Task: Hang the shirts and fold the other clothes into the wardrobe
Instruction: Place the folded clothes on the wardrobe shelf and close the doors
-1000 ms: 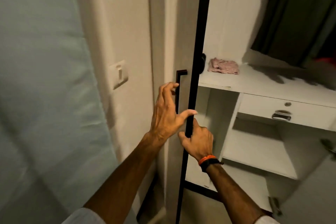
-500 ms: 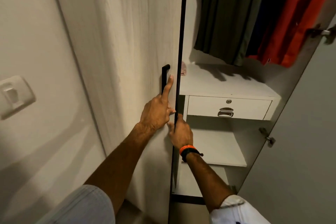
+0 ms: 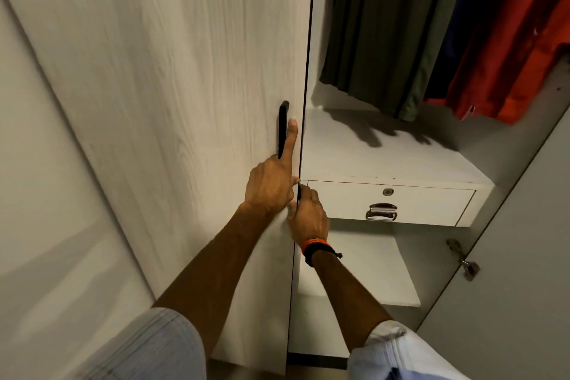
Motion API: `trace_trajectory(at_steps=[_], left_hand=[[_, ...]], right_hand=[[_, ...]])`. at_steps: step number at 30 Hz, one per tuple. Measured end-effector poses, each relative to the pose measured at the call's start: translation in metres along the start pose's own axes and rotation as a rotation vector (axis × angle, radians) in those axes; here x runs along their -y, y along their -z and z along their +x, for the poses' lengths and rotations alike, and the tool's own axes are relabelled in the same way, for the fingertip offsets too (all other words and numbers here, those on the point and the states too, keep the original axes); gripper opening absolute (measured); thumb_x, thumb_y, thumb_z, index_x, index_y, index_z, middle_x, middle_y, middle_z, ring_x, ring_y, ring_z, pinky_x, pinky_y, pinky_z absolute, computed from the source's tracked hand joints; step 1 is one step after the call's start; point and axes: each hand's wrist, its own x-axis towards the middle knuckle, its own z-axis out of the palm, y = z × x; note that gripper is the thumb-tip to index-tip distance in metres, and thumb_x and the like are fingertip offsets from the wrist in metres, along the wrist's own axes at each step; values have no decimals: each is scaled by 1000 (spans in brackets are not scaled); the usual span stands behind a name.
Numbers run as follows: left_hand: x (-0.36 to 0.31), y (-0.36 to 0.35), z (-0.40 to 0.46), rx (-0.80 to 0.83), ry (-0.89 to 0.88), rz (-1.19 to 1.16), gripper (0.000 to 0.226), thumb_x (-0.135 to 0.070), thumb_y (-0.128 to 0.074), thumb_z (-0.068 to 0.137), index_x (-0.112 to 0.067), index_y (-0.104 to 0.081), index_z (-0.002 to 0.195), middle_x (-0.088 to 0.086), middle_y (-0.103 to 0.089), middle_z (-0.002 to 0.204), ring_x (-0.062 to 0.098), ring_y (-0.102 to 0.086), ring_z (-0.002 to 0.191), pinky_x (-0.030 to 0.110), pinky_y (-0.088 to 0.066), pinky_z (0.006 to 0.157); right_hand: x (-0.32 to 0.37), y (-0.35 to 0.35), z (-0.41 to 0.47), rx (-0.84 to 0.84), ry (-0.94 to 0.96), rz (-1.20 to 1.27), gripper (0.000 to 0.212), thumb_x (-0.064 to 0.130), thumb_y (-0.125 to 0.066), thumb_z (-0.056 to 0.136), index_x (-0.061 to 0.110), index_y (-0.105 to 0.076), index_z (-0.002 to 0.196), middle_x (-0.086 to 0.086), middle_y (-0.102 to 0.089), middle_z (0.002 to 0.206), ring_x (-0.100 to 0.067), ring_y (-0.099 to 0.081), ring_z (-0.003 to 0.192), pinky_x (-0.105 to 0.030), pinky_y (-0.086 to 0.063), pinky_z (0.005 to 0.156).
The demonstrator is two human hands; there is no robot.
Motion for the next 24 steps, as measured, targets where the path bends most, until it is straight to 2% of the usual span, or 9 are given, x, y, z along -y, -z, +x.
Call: trace_trajectory(at_steps=[5, 8, 13, 17, 20, 22, 24], left_hand=[[2, -17, 36, 15, -7, 52, 120, -27, -68, 91, -38, 45, 132, 11, -62, 86, 20, -60, 67, 33, -54, 67], [5, -23, 46, 3, -16, 58, 117, -28, -66, 92, -35, 43, 133, 11, -62, 87, 20, -61, 69, 33, -52, 67], [6, -20, 48, 43, -20, 18, 112, -27, -65, 93, -34, 38, 136, 5, -50, 79, 11, -46, 59, 27, -41, 61], [4, -18, 48, 40, -24, 20, 113, -23, -65, 93, -36, 40, 134, 5, -49, 79, 8, -43, 55, 27, -42, 60], [4, -16, 41, 65, -20, -42, 121, -19, -69, 90, -40, 41, 137, 9, -56, 89, 15, -55, 67, 30, -50, 65], [3, -13, 33, 57, 9, -100, 115, -18, -69, 90, -40, 29, 146, 11, -55, 102, 15, -55, 74, 28, -49, 68], [-1, -10, 19, -16, 52, -139, 103, -18, -68, 90, -37, 10, 154, 12, -43, 127, 13, -54, 85, 24, -47, 70]], right_hand=[[-7, -7, 42, -2, -37, 9, 40, 34, -47, 101, 17, -47, 138, -5, -56, 132, -26, -56, 117, -41, -48, 93], [-10, -11, 55, -3, -48, 10, 39, 35, -46, 102, 17, -48, 136, -5, -56, 132, -27, -57, 115, -42, -49, 92], [-17, -16, 58, -40, -14, 1, 38, 36, -46, 102, 18, -49, 135, -3, -57, 128, -26, -59, 111, -42, -50, 89], [-15, -12, 56, -41, -12, 47, 38, 36, -51, 100, 17, -51, 133, -3, -59, 127, -25, -59, 111, -39, -50, 90], [-15, -4, 52, -37, -47, 120, 33, 33, -61, 95, 17, -56, 123, 0, -62, 114, -24, -62, 100, -38, -52, 87], [-17, 1, 44, -57, -69, 211, 34, 33, -65, 92, 17, -55, 120, 3, -62, 108, -22, -64, 92, -41, -54, 86], [-25, 11, 29, -98, -99, 295, 37, 32, -68, 90, 17, -55, 121, 3, -63, 108, -20, -65, 89, -41, -56, 86]])
